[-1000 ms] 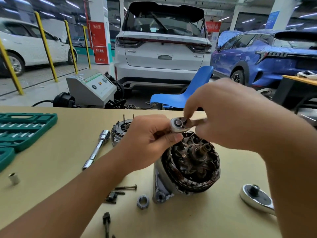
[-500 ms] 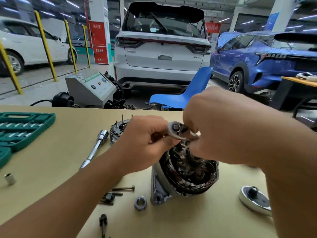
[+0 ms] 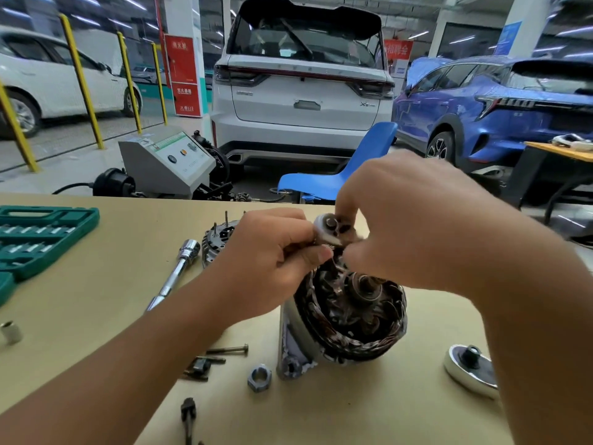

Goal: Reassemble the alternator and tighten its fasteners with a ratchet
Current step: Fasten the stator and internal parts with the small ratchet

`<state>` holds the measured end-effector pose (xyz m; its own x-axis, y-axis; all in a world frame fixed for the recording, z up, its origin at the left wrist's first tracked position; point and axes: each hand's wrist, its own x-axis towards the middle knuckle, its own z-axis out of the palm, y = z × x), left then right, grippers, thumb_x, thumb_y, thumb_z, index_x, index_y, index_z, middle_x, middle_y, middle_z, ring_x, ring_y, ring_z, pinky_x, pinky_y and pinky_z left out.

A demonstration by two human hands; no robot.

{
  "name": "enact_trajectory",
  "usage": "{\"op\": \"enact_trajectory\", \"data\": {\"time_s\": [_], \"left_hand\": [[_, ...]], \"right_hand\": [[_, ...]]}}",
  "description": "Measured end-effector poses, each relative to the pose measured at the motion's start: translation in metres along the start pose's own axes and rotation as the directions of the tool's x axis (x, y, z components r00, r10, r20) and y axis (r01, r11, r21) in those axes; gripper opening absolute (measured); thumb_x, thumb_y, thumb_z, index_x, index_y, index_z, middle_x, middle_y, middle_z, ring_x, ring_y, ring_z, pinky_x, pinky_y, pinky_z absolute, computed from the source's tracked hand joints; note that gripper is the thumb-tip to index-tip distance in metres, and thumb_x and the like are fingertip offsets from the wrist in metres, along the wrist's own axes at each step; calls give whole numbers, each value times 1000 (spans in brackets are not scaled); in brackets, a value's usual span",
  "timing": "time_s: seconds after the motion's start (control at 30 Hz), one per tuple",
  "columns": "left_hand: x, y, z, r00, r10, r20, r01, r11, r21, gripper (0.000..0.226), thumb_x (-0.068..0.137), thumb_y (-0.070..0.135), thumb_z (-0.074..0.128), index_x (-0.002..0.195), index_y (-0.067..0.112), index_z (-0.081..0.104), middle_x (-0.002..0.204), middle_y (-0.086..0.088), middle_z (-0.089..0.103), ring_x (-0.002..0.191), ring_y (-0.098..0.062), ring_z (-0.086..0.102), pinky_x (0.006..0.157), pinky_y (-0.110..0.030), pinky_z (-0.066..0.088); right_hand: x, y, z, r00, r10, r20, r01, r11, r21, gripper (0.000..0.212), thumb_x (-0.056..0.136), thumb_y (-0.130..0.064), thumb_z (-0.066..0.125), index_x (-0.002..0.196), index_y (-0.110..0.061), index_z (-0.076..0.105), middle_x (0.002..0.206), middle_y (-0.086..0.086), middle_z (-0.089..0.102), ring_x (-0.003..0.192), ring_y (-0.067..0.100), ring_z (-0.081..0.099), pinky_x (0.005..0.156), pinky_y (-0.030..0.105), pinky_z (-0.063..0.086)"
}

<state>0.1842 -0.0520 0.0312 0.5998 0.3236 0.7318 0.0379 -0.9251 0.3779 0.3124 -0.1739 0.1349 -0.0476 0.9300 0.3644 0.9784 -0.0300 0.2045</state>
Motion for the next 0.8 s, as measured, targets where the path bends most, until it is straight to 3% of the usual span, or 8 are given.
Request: {"op": "enact_trajectory", "data": {"time_s": [0.1, 0.23, 0.3, 0.43, 0.6, 0.7, 0.73, 0.8], "left_hand": [[-1, -5, -2, 1000, 0, -22, 0, 1000, -5, 22, 91, 20, 70, 82, 1, 74, 67, -3, 56, 62, -23, 52, 56, -41, 42], [-4, 1, 2, 999, -41, -28, 39, 997, -74, 6, 91, 18, 71, 85, 20, 69, 67, 5, 60, 57, -21, 53, 53, -39, 46], [-4, 0, 3, 998, -65, -16, 63, 991, -121, 9, 91, 17, 70, 86, 22, 65, 67, 7, 58, 58, -19, 52, 53, -37, 45], [-3, -6, 0, 999, -46, 15, 47, 997, -67, 8, 90, 20, 70, 87, 13, 67, 68, 12, 54, 61, -14, 49, 56, -31, 42], [-5, -1, 6, 998, -9, -66, 4, 997, -73, 8, 93, 19, 73, 88, 14, 73, 70, 9, 64, 60, -17, 55, 55, -35, 46], [-4, -5, 2, 1000, -4, -25, 2, 997, -80, 15, 93, 20, 71, 87, 6, 73, 68, 3, 63, 60, -21, 55, 55, -38, 45], [-4, -6, 0, 1000, 3, -17, -4, 997, -74, 17, 93, 20, 71, 84, 5, 71, 65, 3, 59, 58, -19, 51, 54, -36, 43], [-3, -7, -1, 1000, -1, -26, -1, 998, -66, 20, 93, 21, 71, 79, 7, 68, 63, 3, 56, 57, -18, 47, 53, -32, 40]], "right_hand": [[2, 2, 2, 995, -10, -98, 4, 998, -64, 6, 79, -30, 64, 83, -26, 63, 75, -4, 58, 75, 27, 58, 68, 36, 34], [0, 5, -2, 994, -18, 105, 20, 1000, -16, 21, 70, -33, 71, 63, -18, 58, 62, -3, 55, 62, 21, 58, 48, 29, 41], [0, 9, -2, 994, -15, 111, 13, 1000, 15, 11, 73, -33, 71, 74, -22, 70, 72, -2, 62, 71, 22, 62, 58, 35, 53], [4, 13, 1, 996, -1, -87, -1, 1000, -28, 7, 80, -29, 66, 86, -29, 70, 82, -5, 65, 79, 26, 60, 74, 39, 47], [1, 3, 3, 996, -45, 79, 45, 999, 11, 27, 70, -35, 72, 59, -19, 52, 56, -5, 50, 57, 18, 54, 47, 26, 33], [3, 7, 4, 999, -35, -7, 35, 999, 0, 4, 76, -26, 69, 79, -27, 67, 73, -7, 61, 75, 22, 59, 64, 35, 45], [3, 8, 4, 998, -28, -64, 27, 999, -21, 8, 78, -24, 67, 85, -28, 69, 77, -7, 63, 79, 24, 59, 71, 38, 45], [4, 7, 2, 992, -30, -124, 25, 999, -46, 3, 78, -27, 66, 81, -26, 67, 73, -5, 61, 73, 25, 59, 70, 36, 41]]}}
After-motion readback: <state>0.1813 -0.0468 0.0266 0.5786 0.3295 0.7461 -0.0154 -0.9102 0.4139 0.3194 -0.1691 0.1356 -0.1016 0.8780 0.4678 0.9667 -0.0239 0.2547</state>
